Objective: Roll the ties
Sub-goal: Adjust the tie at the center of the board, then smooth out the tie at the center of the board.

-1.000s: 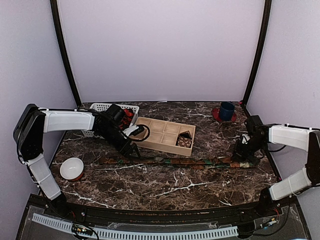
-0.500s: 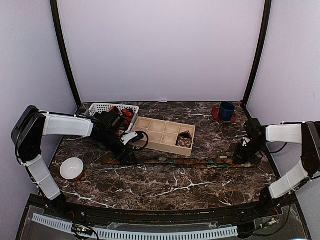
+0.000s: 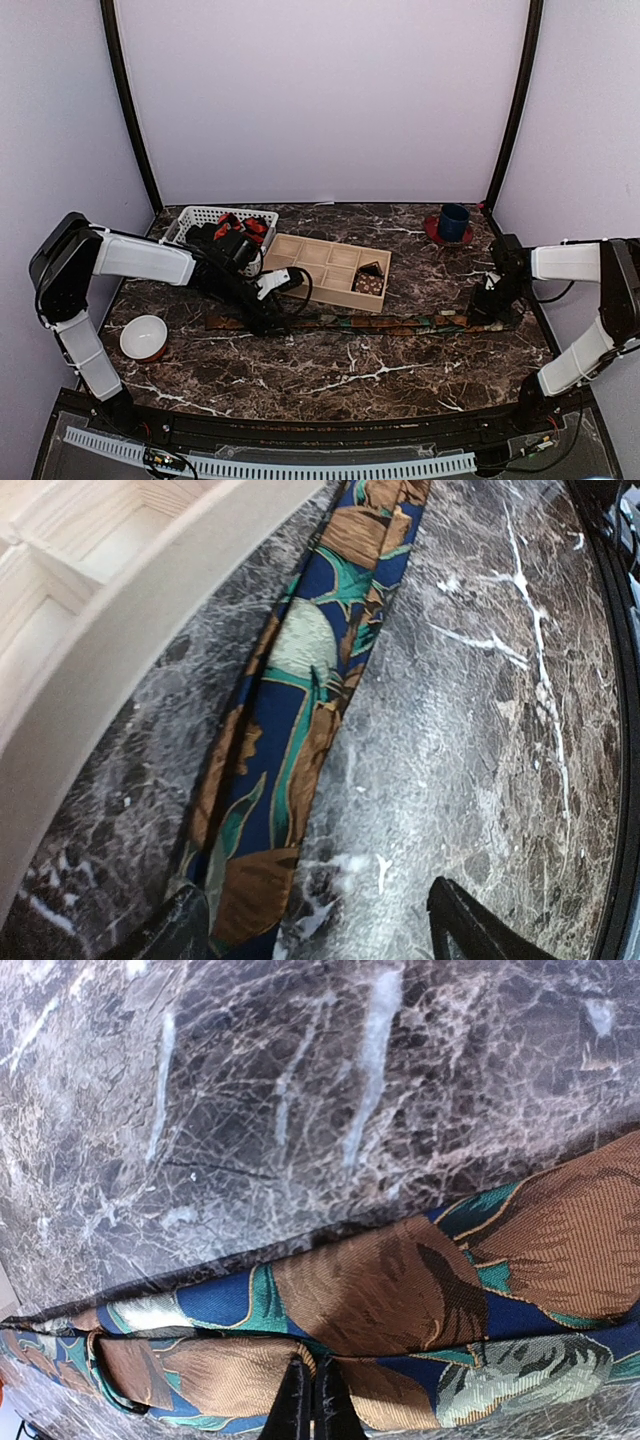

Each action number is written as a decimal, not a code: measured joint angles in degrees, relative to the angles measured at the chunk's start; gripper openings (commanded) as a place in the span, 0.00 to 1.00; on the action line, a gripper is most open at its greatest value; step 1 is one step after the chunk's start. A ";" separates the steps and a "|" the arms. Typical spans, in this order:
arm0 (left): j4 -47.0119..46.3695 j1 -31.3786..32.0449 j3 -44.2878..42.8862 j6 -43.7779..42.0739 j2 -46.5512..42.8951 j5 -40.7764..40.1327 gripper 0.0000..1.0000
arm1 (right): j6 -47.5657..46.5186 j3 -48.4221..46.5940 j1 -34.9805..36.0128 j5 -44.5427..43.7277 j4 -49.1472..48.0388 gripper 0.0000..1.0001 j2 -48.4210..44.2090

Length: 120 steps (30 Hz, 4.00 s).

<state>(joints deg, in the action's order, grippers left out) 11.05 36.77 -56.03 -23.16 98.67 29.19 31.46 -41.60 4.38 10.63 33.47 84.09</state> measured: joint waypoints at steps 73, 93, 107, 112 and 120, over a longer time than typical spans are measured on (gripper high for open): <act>-4.72 7.37 4.15 10.19 -11.02 -18.40 0.96 | 6.64 -0.04 14.40 17.40 -15.15 0.37 5.79; -12.24 5.22 10.38 22.05 -18.93 -18.49 0.99 | 0.17 -4.83 5.42 9.81 -0.92 0.50 -3.98; -9.25 10.51 8.20 10.32 -5.18 -9.09 0.90 | 5.16 -3.37 18.93 15.69 -9.92 0.50 -2.95; -10.73 12.59 7.13 7.04 -0.66 -7.74 0.91 | 4.79 -3.34 18.88 16.15 -10.05 0.49 -1.66; -13.64 13.88 0.83 2.80 7.72 -7.28 0.79 | 3.96 -3.34 18.88 16.15 -9.55 0.48 -1.05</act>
<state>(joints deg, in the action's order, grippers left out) -2.59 50.65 -55.20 -20.36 106.39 21.91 35.42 -44.95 23.27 26.79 23.92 83.05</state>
